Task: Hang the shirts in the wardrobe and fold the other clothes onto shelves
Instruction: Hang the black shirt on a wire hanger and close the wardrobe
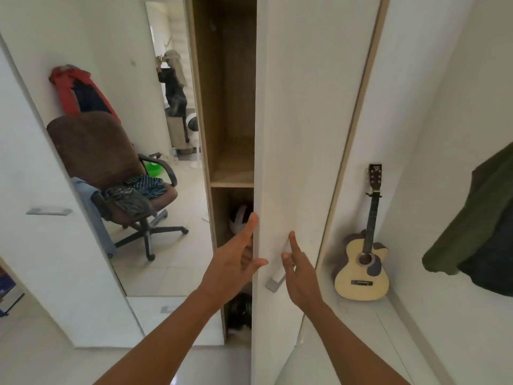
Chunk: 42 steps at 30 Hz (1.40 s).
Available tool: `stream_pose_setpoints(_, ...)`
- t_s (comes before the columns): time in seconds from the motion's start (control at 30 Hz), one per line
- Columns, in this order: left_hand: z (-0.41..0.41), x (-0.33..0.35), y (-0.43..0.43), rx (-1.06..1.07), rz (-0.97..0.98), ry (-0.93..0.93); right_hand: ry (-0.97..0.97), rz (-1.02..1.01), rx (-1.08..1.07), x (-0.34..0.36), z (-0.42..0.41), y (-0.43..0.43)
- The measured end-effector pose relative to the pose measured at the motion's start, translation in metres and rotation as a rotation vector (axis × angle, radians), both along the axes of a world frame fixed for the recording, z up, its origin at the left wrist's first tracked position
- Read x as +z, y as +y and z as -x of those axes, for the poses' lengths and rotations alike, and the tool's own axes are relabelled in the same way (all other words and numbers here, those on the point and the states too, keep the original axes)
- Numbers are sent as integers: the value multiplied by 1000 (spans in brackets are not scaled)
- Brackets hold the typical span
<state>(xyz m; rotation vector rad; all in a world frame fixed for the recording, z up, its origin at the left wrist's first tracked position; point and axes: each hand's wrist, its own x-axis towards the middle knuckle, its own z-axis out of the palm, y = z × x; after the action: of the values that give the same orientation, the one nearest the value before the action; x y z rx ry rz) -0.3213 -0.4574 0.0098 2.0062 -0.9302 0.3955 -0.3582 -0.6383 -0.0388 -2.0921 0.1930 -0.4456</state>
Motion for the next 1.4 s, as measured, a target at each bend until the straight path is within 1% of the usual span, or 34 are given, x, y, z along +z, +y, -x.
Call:
stream_pose_setpoints(0.07, 23, -1, -19, -19, -11, 7, -78, -125, 18, 13, 24, -16)
stream_pose_setpoints(0.17, 56, 1, -56, -50, -5, 36, -189, -184, 92, 41, 68, -44)
stream_pose_setpoints(0.23, 73, -1, -82, -99, 17, 107, -244, -148, 85, 62, 99, -65)
stream_pose_setpoints(0.3, 87, -4, -109, -136, 25, 133, -261, -56, 72, 81, 127, -84)
stream_pose_setpoints(0.37, 100, -2, -135, -145, 7, 133, -247, 40, 76, 92, 152, -102)
stream_pose_setpoints(0.43, 113, 3, -159, -212, -21, 150, -214, 172, 79, 94, 173, -124)
stream_pose_setpoints(0.5, 123, 13, -181, -270, -86, 192, -147, 305, 64, 96, 188, -146)
stream_pose_setpoints(0.57, 129, 23, -201, -277, -180, 227, -75, 375, 16, 99, 199, -168)
stream_pose_setpoints(0.7, 133, 36, -236, -321, -363, 225, -14, 366, -53, 102, 210, -206)
stream_pose_setpoints(0.8, 132, 42, -262, -331, -428, 153, -54, 305, -82, 103, 213, -226)
stream_pose_setpoints(0.93, 132, 47, -288, -330, -461, 161, -88, 256, -123, 105, 212, -249)
stream_pose_setpoints(1.07, 130, 48, -297, -327, -472, 177, -53, 284, -164, 103, 210, -258)
stream_pose_setpoints(1.13, 127, 50, -294, -325, -488, 173, -18, 363, -215, 100, 208, -257)
stream_pose_setpoints(1.2, 123, 53, -286, -321, -495, 163, -26, 463, -273, 96, 207, -255)
stream_pose_setpoints(1.27, 117, 54, -270, -321, -469, 218, -101, 428, -348, 92, 207, -246)
stream_pose_setpoints(1.33, 110, 49, -247, -297, -448, 279, -240, 378, -403, 85, 209, -229)
stream_pose_setpoints(1.4, 98, 38, -214, -217, -449, 302, -301, 401, -345, 74, 201, -199)
